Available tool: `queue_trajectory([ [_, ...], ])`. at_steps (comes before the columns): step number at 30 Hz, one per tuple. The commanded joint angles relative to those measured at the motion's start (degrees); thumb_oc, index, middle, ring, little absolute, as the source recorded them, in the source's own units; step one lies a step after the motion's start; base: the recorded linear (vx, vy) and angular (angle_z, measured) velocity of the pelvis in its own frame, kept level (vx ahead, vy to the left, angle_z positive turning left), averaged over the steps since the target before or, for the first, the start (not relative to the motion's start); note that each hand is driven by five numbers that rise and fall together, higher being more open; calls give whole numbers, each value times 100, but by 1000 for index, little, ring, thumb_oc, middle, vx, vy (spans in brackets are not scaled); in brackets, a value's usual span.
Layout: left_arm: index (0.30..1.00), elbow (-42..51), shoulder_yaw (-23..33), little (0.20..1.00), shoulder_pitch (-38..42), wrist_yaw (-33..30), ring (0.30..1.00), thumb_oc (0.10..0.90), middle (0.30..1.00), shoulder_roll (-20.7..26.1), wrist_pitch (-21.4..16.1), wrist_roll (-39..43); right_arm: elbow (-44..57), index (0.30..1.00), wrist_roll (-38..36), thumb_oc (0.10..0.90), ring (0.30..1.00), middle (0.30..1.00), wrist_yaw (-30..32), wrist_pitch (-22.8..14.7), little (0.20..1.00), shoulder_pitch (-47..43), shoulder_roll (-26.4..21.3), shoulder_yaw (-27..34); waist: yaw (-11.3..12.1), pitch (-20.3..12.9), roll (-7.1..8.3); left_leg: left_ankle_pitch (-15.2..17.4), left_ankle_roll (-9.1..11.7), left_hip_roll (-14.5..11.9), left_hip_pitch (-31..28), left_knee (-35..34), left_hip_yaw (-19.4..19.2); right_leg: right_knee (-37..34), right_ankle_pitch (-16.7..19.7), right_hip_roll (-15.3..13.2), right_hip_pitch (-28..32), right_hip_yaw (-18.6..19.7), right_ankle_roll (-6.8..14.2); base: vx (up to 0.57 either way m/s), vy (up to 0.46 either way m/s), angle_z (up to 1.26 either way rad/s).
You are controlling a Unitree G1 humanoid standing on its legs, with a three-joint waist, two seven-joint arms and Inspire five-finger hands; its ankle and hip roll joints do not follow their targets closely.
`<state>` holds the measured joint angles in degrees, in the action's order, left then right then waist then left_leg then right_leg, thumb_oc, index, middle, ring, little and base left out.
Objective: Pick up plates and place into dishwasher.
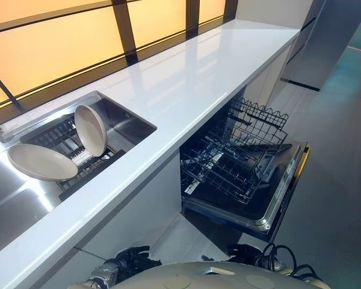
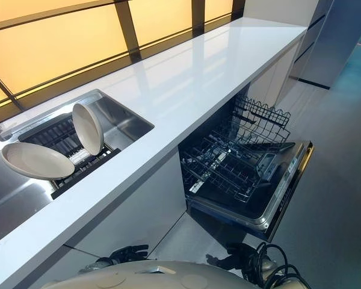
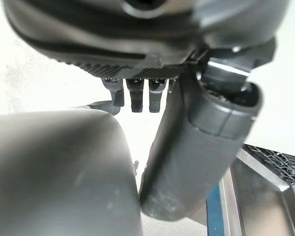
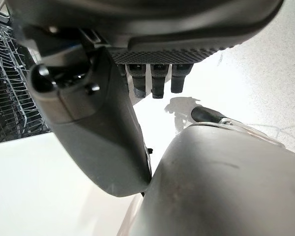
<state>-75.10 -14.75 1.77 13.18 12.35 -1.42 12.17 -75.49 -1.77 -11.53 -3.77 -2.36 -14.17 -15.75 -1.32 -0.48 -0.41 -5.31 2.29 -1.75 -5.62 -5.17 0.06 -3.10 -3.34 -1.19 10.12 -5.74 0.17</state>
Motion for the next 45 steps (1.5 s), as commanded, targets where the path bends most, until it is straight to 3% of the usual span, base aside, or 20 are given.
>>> queue_trajectory([
  [1, 900, -247, -34, 900, 171, 30, 900, 800, 900, -90, -56, -204, -238, 900, 94, 800, 900, 900, -56, -121, 900, -155, 126, -109, 125, 62, 45, 527, -452, 541, -136, 17, -168, -8, 541, 56, -385, -21, 204, 0, 0, 0],
  [12, 900, -243, -55, 900, 177, 8, 900, 800, 900, -88, -46, -277, -230, 900, 87, 800, 900, 900, -45, -79, 900, -169, 139, -139, 127, 69, 36, 520, -454, 546, -140, 17, -175, -30, 559, 50, -370, -34, 210, 0, 0, 0],
  [15, 900, -251, -72, 900, 183, -34, 900, 800, 900, -81, -204, -342, -229, 900, 112, 800, 900, 900, -63, -73, 900, -177, 133, -145, 114, 67, 36, 524, -452, 542, -141, 17, -183, -32, 561, 58, -376, -21, 208, 0, 0, 0],
  [18, 900, -108, -194, 900, 274, -200, 900, 800, 900, -43, -641, -437, -206, 900, 120, 800, 900, 900, -103, -37, 900, -213, 101, -204, 85, 65, 27, 525, -441, 525, -145, 17, -216, -31, 562, 71, -381, 8, 209, 0, 0, 0],
  [21, 900, 276, -298, 900, 480, -36, 900, 800, 900, -10, -1090, 159, -144, 900, 106, 800, 900, 900, -157, 42, 900, -278, 46, -268, 65, 83, 4, 524, -426, 512, -136, 17, -228, -38, 564, 89, -390, 41, 215, -21, -3, -1],
  [23, 900, 838, -361, 900, 618, 277, 900, 800, 900, 15, -1154, 586, -54, 900, 80, 800, 900, 900, -182, 132, 900, -300, 10, -293, 83, 98, -12, 519, -419, 507, -121, 17, -220, -48, 568, 89, -392, 40, 220, -41, -5, -1],
  [28, 900, 2806, -945, 900, 833, 1387, 900, 800, 900, 212, -631, 1111, 72, 900, 22, 800, 900, 900, -228, 253, 900, -360, -95, -298, 151, 142, -65, 477, -402, 495, -65, 17, -183, -38, 607, 91, -429, 30, 231, -51, -10, 0],
  [29, 900, 3588, -1157, 900, 873, 1535, 900, 800, 900, 349, -316, 1368, 139, 900, 13, 800, 900, 900, -209, 294, 900, -352, -110, -314, 154, 155, -84, 471, -397, 486, -54, 17, -175, -28, 610, 91, -443, 24, 237, -48, -9, 1],
  [31, 900, 4015, -1217, 900, 909, 1739, 900, 800, 900, 423, -203, 1582, 172, 900, 13, 800, 900, 900, -194, 300, 900, -342, -119, -325, 155, 164, -92, 468, -397, 485, -48, 17, -162, -22, 610, 91, -450, 19, 241, -37, -10, 2],
  [33, 900, 5300, -1234, 900, 1030, 2048, 900, 800, 900, 556, 345, 2247, 227, 900, 13, 800, 900, 900, -144, 282, 900, -313, -132, -327, 171, 188, -108, 465, -407, 483, -26, 17, -121, -15, 613, 81, -468, 0, 253, -38, -18, 3],
  [34, 900, 5460, -1226, 900, 1034, 2020, 900, 800, 900, 564, 446, 2278, 231, 900, 9, 800, 900, 900, -138, 281, 900, -310, -131, -326, 173, 189, -108, 465, -408, 483, -25, 17, -119, -17, 614, 80, -468, -3, 253, -36, -30, 7],
  [35, 900, 6523, -1182, 900, 1041, 2141, 900, 800, 900, 629, 865, 2790, 264, 900, 16, 800, 900, 900, -108, 250, 900, -281, -133, -308, 203, 199, -105, 472, -423, 488, -10, 17, -93, -37, 628, 76, -466, -22, 256, -29, -36, 10],
  [40, 900, 8145, -1052, 900, 1031, 2369, 900, 800, 900, 653, 1243, 4118, 294, 900, -57, 800, 900, 900, -48, 182, 900, -237, -110, -353, 275, 218, -59, 512, -435, 480, -17, 17, -36, -126, 639, 79, -387, -51, 257, -10, -52, 15],
  [45, 900, 9120, -841, 900, 932, 2378, 900, 800, 900, 173, 1485, 6213, 260, 900, -103, 800, 900, 900, 53, 178, 900, -193, 27, -548, 357, 193, 6, 542, -419, 452, -46, 17, 40, -190, 624, 95, -298, -81, 223, 12, -64, 11],
])
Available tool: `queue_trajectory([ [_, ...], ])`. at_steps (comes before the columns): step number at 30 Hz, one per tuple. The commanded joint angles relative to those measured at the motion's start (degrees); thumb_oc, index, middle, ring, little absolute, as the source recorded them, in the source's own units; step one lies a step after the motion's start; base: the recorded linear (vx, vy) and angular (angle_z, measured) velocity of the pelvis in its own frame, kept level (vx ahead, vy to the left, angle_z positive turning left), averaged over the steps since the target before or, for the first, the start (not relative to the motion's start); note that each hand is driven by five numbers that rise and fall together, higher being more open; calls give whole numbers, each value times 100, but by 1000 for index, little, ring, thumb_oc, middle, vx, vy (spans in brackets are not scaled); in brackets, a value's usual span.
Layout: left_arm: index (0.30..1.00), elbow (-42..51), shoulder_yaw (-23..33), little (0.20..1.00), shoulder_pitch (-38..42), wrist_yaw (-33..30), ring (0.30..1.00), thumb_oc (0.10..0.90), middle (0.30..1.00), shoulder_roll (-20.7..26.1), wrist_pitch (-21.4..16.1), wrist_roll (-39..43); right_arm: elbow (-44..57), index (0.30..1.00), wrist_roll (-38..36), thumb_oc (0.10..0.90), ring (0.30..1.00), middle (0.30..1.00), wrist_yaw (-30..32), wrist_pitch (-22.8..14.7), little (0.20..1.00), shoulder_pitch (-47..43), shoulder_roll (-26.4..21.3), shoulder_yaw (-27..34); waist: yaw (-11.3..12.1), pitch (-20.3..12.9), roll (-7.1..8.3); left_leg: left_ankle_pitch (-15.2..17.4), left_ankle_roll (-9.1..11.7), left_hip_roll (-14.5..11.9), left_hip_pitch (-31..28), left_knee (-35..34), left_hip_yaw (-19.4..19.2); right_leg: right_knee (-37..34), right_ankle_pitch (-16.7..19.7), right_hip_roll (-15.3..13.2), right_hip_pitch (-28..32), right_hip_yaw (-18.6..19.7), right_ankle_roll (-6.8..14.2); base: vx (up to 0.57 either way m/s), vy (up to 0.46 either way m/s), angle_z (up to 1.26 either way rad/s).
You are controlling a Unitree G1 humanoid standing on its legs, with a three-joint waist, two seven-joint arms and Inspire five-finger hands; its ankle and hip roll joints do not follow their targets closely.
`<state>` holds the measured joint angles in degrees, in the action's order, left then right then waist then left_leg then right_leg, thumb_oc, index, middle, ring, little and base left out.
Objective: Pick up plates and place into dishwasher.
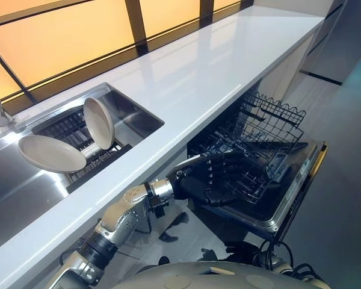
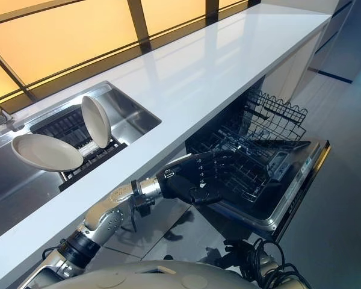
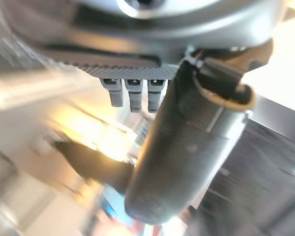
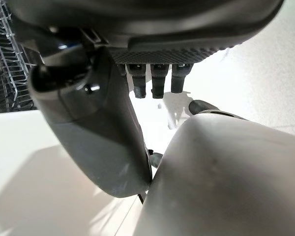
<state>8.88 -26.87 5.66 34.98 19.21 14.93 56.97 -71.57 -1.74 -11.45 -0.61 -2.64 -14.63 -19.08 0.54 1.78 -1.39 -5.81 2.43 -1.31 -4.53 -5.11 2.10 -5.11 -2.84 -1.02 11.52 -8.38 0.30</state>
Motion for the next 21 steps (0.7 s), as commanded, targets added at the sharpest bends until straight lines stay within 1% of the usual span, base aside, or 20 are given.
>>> queue_trajectory([
  [1, 900, 787, 396, 900, 535, 224, 900, 800, 900, -560, -144, 1977, -131, 900, -108, 800, 900, 900, 55, -128, 900, -160, 94, -242, 181, -35, 114, 591, -430, 403, -154, 11, -155, 11, 570, 81, -434, 178, 204, 2, -49, 2],
  [2, 900, 882, 422, 900, 520, 249, 900, 800, 900, -629, -195, 2380, -132, 900, -103, 800, 900, 900, 68, -118, 900, -158, 118, -272, 196, -29, 125, 589, -424, 397, -152, 11, -137, 11, 562, 84, -426, 167, 193, -3, -40, 2],
  [3, 900, 960, 425, 900, 509, 193, 900, 800, 900, -681, -304, 2602, -133, 900, -115, 800, 900, 900, 89, -113, 900, -152, 137, -308, 207, -23, 132, 587, -421, 397, -150, 11, -120, 11, 554, 84, -417, 149, 185, -5, -35, 4],
  [4, 900, 1008, 445, 900, 512, 173, 900, 800, 900, -705, -520, 2693, -150, 900, -133, 800, 900, 900, 113, -109, 900, -150, 166, -340, 225, -19, 136, 582, -417, 396, -149, 11, -103, 11, 548, 83, -408, 122, 177, -4, -22, 8],
  [5, 900, 1032, 468, 900, 516, 145, 900, 800, 900, -690, -638, 2694, -156, 900, -142, 800, 900, 900, 122, -108, 900, -148, 178, -352, 233, -14, 140, 579, -415, 396, -149, 11, -92, 11, 546, 83, -403, 109, 173, -5, -23, 12],
  [6, 900, 1107, 536, 900, 523, 13, 900, 800, 900, -619, -1115, 2444, -162, 900, -153, 800, 900, 900, 135, -119, 900, -132, 195, -366, 255, -8, 146, 573, -410, 396, -144, 11, -69, 11, 538, 81, -395, 79, 167, -7, -20, 13],
  [7, 900, 1150, 619, 900, 534, -85, 900, 800, 900, -532, -1573, 2001, -160, 900, -164, 800, 900, 900, 145, -131, 900, -111, 200, -374, 276, -6, 149, 567, -408, 399, -134, 11, -46, 11, 528, 81, -391, 56, 162, -8, -19, 14],
  [8, 900, 1182, 681, 900, 538, -256, 900, 800, 900, -460, -1901, 1646, -154, 900, -170, 800, 900, 900, 154, -140, 900, -93, 202, -378, 290, -3, 151, 562, -406, 401, -130, 11, -30, 11, 521, 80, -387, 41, 159, -8, -12, 15],
  [9, 900, 1290, 887, 900, 537, -552, 900, 800, 900, -218, -2513, 885, -137, 900, -203, 800, 900, 900, 175, -168, 900, -35, 193, -364, 339, 3, 148, 546, -399, 406, -116, 11, 11, 11, 509, 77, -379, 0, 161, -10, -11, 14],
  [10, 900, 1353, 1120, 900, 536, -856, 900, 800, 900, -16, -2866, 346, -115, 900, -206, 800, 900, 900, 175, -195, 900, 20, 177, -334, 384, 6, 147, 536, -391, 412, -104, 11, 48, 11, 491, 76, -369, -34, 163, -9, -10, 12],
  [11, 900, 1369, 1231, 900, 534, -988, 900, 800, 900, 70, -3041, 23, -106, 900, -198, 800, 900, 900, 169, -208, 900, 45, 169, -322, 401, 7, 148, 534, -387, 415, -101, 11, 64, 11, 480, 76, -361, -51, 163, -6, -9, 10],
  [12, 900, 1388, 1495, 900, 540, -1170, 900, 800, 900, 243, -3159, -218, -101, 900, -205, 800, 900, 900, 166, -246, 900, 98, 151, -297, 442, 3, 150, 530, -375, 416, -94, 11, 92, 11, 461, 72, -350, -86, 165, 3, -10, 10],
  [13, 900, 1437, 1954, 900, 520, -1473, 900, 800, 900, 459, -3291, -747, -119, 900, -197, 800, 900, 900, 162, -329, 900, 186, 132, -246, 506, -14, 156, 521, -358, 421, -82, 11, 138, 11, 433, 70, -332, -130, 162, 9, -12, 13],
  [16, 900, 1401, 2670, 900, 488, -2324, 900, 800, 900, 849, -3533, -1994, -101, 900, -233, 800, 900, 900, 154, -355, 900, 258, 128, -193, 599, -35, 178, 502, -338, 437, -64, 11, 244, 11, 390, 69, -301, -192, 149, 19, -14, 22],
  [18, 900, 1309, 2998, 900, 466, -2911, 900, 800, 900, 1055, -3717, -3087, -100, 900, -277, 800, 900, 900, 159, -339, 900, 251, 135, -180, 645, -49, 180, 490, -331, 452, -53, 11, 306, 11, 365, 74, -285, -218, 132, 28, -2, 17],
  [19, 900, 1218, 3172, 900, 476, -3340, 900, 800, 900, 1224, -3824, -3878, -103, 900, -304, 800, 900, 900, 170, -330, 900, 244, 146, -177, 667, -63, 173, 482, -330, 461, -48, 11, 335, 11, 357, 73, -279, -225, 127, 26, 6, 22],
  [20, 900, 1138, 3275, 900, 482, -3713, 900, 800, 900, 1379, -3910, -4402, -118, 900, -310, 800, 900, 900, 164, -335, 900, 232, 144, -174, 676, -72, 166, 479, -329, 466, -44, 11, 354, 11, 346, 72, -276, -230, 121, 26, 19, 31],
  [21, 900, 1001, 3421, 900, 486, -4121, 900, 800, 900, 1568, -4005, -5097, -129, 900, -318, 800, 900, 900, 171, -335, 900, 222, 149, -175, 687, -87, 153, 477, -326, 469, -40, 11, 365, 11, 336, 69, -272, -237, 115, 26, 31, 36],
])
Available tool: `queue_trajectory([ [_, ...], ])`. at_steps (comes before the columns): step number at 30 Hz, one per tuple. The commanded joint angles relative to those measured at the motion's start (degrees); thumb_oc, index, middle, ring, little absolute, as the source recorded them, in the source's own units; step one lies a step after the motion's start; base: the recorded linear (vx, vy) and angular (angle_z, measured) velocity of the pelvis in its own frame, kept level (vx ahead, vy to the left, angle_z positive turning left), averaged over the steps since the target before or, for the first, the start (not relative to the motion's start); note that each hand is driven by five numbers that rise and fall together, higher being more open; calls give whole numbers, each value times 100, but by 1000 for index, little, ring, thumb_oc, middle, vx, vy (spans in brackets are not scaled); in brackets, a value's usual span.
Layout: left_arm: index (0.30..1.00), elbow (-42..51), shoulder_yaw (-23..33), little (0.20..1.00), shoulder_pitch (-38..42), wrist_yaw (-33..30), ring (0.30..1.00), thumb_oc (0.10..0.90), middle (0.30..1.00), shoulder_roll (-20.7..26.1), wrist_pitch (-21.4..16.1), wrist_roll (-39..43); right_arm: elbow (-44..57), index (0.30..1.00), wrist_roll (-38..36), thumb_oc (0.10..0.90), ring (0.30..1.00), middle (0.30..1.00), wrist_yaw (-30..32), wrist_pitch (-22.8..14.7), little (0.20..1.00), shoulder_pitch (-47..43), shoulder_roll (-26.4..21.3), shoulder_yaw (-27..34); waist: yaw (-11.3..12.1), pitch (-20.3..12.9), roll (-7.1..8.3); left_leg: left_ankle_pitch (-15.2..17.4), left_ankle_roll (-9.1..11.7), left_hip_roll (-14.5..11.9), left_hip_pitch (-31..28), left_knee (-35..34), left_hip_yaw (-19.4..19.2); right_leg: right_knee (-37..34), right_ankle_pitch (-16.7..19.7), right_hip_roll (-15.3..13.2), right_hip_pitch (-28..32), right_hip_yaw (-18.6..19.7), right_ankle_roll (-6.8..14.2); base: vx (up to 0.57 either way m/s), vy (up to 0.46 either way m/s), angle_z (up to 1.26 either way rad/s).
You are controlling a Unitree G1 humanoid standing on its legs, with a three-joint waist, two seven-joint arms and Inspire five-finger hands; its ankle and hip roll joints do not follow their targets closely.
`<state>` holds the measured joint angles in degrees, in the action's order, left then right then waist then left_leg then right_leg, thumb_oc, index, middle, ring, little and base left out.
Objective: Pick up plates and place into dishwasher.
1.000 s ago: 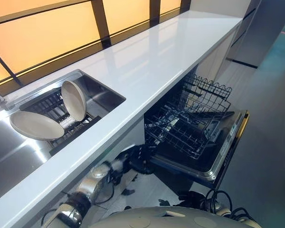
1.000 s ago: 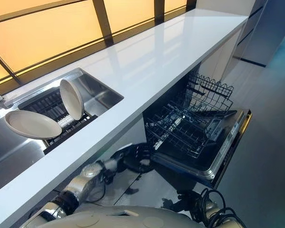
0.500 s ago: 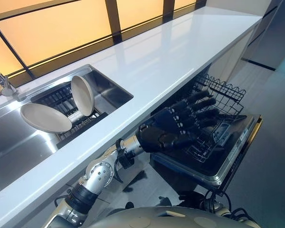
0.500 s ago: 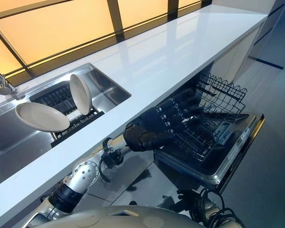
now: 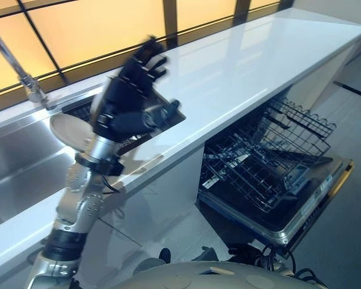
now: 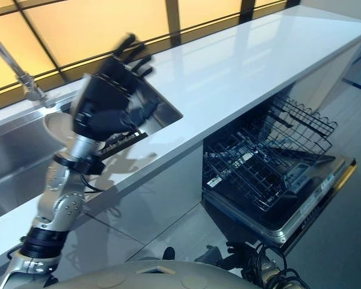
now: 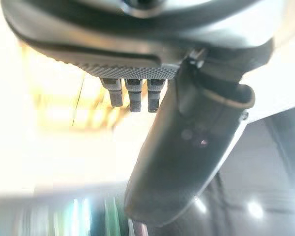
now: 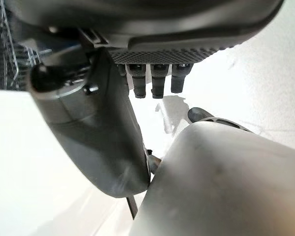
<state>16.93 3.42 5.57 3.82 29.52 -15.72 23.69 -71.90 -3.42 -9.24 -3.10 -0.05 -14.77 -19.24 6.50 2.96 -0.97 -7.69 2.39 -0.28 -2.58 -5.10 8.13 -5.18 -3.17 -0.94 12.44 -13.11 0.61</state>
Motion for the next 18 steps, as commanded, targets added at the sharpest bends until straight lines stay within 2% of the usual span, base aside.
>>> queue_trajectory([
  [1, 900, 69, 509, 900, 489, -1346, 900, 800, 900, 769, -885, -2485, -101, 900, -158, 800, 900, 900, -44, -91, 900, -36, 162, -161, 96, -219, 92, 664, -321, 366, -236, 10, -241, 18, 366, 54, -361, 228, 85, 26, 37, 33],
  [4, 900, -325, 773, 900, 492, -1988, 900, 800, 900, 1424, -623, -3557, -118, 900, -144, 800, 900, 900, -50, -128, 900, -13, 136, -169, 82, -258, 47, 663, -319, 369, -238, 10, -263, 26, 357, 39, -365, 228, 98, 23, 32, 13],
  [6, 900, -564, 888, 900, 485, -2199, 900, 800, 900, 1735, -490, -4008, -113, 900, -109, 800, 900, 900, -64, -117, 900, -9, 102, -159, 67, -274, 19, 669, -310, 365, -242, 10, -296, 26, 354, 30, -364, 231, 108, 19, 31, 0],
  [9, 900, -1203, 1129, 900, 412, -2487, 900, 800, 900, 2628, -235, -4739, -92, 900, 29, 800, 900, 900, -118, -50, 900, -5, 2, -137, 17, -292, -77, 676, -305, 351, -261, 10, -379, 37, 361, 13, -378, 260, 125, 20, 40, -4],
  [10, 900, -1268, 1135, 900, 408, -2482, 900, 800, 900, 2709, -186, -4831, -87, 900, 44, 800, 900, 900, -122, -43, 900, -3, -3, -139, 10, -293, -84, 676, -305, 351, -263, 10, -388, 39, 363, 11, -379, 263, 128, 9, 25, -6],
  [12, 900, -1597, 1208, 900, 340, -2459, 900, 800, 900, 3166, -95, -5163, -60, 900, 111, 800, 900, 900, -161, -6, 900, 4, -70, -130, -18, -296, -137, 682, -304, 346, -275, 10, -431, 47, 366, 1, -383, 277, 141, 12, 33, -7],
  [13, 900, -1829, 1227, 900, 312, -2357, 900, 800, 900, 3480, -119, -5195, -45, 900, 134, 800, 900, 900, -193, 6, 900, 5, -124, -123, -36, -295, -178, 684, -304, 345, -284, 10, -460, 53, 371, -6, -385, 281, 148, 14, 33, -7],
  [15, 900, -2028, 1200, 900, 297, -2204, 900, 800, 900, 3736, -141, -5351, -40, 900, 147, 800, 900, 900, -228, 9, 900, -3, -164, -116, -55, -289, -209, 686, -304, 345, -301, 10, -474, 62, 375, -14, -381, 282, 157, 6, 14, -3],
  [18, 900, -2428, 989, 900, 312, -1680, 900, 800, 900, 4208, -59, -5608, 2, 900, 162, 800, 900, 900, -311, 21, 900, -38, -272, -121, -105, -290, -290, 695, -314, 356, -326, 10, -512, 93, 374, -32, -393, 295, 185, 4, 10, 0],
])
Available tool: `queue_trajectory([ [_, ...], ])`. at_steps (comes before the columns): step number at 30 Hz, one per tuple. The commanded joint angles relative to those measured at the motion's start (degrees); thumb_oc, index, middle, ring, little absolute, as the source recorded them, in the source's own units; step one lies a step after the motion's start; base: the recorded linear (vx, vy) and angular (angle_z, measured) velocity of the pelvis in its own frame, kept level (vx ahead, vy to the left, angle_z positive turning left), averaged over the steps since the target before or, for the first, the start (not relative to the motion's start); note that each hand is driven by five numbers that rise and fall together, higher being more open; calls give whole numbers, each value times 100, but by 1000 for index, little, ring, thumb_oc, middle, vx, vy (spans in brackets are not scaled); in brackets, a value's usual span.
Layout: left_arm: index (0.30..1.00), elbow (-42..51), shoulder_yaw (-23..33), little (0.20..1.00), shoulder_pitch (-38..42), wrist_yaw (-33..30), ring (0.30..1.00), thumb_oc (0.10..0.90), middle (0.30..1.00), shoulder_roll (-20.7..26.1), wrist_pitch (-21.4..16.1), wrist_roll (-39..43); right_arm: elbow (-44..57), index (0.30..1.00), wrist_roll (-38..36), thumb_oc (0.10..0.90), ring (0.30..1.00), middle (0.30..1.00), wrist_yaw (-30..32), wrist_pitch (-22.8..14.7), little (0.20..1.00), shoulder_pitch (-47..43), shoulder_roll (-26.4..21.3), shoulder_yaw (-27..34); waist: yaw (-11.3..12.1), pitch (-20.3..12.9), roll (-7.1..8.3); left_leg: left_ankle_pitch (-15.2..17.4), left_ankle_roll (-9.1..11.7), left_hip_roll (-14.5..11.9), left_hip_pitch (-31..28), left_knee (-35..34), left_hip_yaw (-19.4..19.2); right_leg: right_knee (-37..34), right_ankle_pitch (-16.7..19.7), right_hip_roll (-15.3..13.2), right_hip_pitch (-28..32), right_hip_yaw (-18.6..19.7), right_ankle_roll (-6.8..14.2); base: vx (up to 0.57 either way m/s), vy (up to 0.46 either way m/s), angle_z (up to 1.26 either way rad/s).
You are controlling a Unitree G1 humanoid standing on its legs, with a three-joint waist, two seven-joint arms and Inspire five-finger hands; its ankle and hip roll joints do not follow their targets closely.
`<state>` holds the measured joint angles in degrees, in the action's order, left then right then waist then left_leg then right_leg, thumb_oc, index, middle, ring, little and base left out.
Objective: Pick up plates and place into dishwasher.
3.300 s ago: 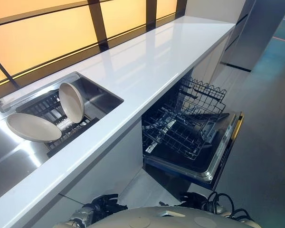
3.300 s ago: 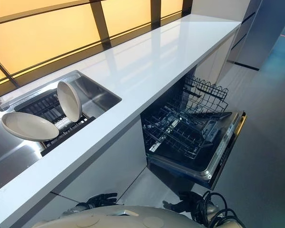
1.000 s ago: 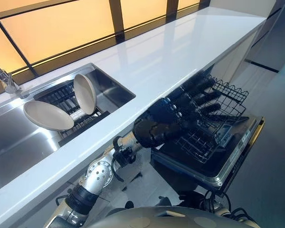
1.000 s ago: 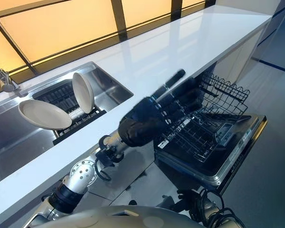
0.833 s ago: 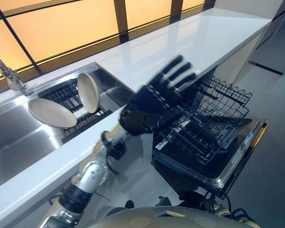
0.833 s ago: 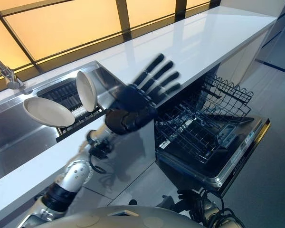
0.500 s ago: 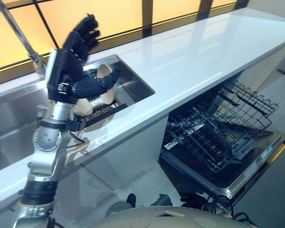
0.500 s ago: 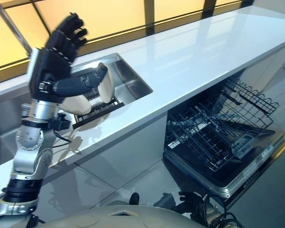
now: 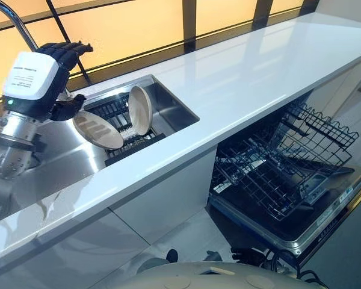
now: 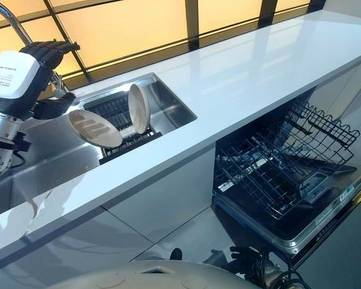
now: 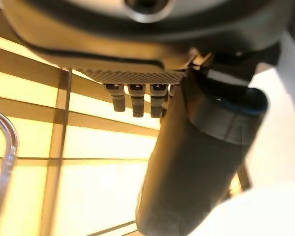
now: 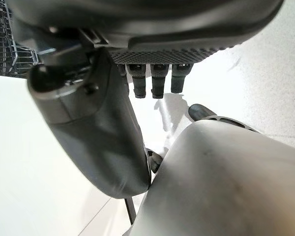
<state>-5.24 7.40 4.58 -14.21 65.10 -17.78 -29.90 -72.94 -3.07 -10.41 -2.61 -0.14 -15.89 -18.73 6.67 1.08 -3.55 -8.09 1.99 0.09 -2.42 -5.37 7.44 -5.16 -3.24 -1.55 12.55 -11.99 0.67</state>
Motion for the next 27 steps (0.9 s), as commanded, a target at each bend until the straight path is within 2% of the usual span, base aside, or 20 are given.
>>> queue_trajectory([
  [1, 900, -318, 503, 900, 447, 247, 900, 800, 900, 738, 160, -280, 124, 900, 107, 800, 900, 900, -207, -21, 900, -39, -180, -191, -134, -103, -46, 737, -277, 324, -350, 37, -452, 100, 382, 23, -406, 186, 188, 0, 0, 0],
  [10, 900, -1027, -189, 900, 888, 1297, 900, 800, 900, 1125, 244, -431, 181, 900, 60, 800, 900, 900, -298, 20, 900, -97, -296, -210, -247, -87, -139, 759, -297, 339, -400, 37, -547, 137, 400, 5, -432, 261, 240, 0, 0, 0],
  [16, 900, -1426, -464, 900, 1065, 1579, 900, 800, 900, 1167, 94, -459, 127, 900, 91, 800, 900, 900, -325, 30, 900, -84, -372, -150, -292, -67, -155, 767, -313, 342, -435, 37, -599, 148, 404, 18, -430, 308, 246, 0, 0, 0],
  [20, 900, -1466, -574, 900, 1122, 1844, 900, 800, 900, 1143, 133, -485, 98, 900, 96, 800, 900, 900, -337, 6, 900, -88, -397, -107, -314, -47, -161, 772, -320, 339, -450, 37, -613, 163, 402, 20, -437, 326, 248, 0, 0, 0],
  [27, 900, -1651, -749, 900, 1227, 1650, 900, 800, 900, 1094, 129, -662, 72, 900, 70, 800, 900, 900, -390, -9, 900, -100, -416, -74, -334, -31, -165, 773, -321, 339, -460, 37, -614, 169, 397, 30, -440, 347, 243, 0, 0, 0],
])
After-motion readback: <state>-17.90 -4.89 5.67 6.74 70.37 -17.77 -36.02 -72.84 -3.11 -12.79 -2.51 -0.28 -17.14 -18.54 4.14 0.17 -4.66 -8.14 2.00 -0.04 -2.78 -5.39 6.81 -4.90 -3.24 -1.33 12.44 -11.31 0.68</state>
